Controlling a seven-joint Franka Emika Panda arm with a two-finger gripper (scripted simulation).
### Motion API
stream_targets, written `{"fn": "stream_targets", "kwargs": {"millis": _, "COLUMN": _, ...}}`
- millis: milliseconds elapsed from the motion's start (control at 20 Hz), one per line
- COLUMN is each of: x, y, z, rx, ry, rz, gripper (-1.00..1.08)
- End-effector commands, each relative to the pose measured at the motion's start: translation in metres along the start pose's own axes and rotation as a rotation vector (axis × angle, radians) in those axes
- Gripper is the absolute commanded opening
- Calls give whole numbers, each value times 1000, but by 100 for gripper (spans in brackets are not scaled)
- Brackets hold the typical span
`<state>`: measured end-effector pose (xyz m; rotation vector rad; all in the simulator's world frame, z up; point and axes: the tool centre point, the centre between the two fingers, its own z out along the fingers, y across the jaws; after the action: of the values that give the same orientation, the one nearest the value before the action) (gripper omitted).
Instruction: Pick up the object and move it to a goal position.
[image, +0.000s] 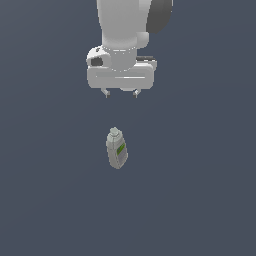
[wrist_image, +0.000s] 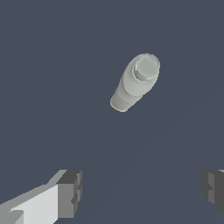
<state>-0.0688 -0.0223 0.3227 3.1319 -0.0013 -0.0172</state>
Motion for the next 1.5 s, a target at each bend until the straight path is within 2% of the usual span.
{"fn": "stream_targets", "kwargs": {"millis": 0, "x": 5, "y": 1, "z": 1, "rx": 1, "ry": 0, "rz": 27, "gripper": 100}}
{"fn": "stream_targets", "kwargs": {"millis": 900, "x": 78, "y": 21, "z": 31, "rx": 12, "ry": 6, "rz": 425, "gripper": 100}}
{"fn": "stream_targets", "kwargs": {"millis": 1450, "x": 97, "y": 27, "z": 42, "rx": 12, "ry": 8, "rz": 531, "gripper": 100}}
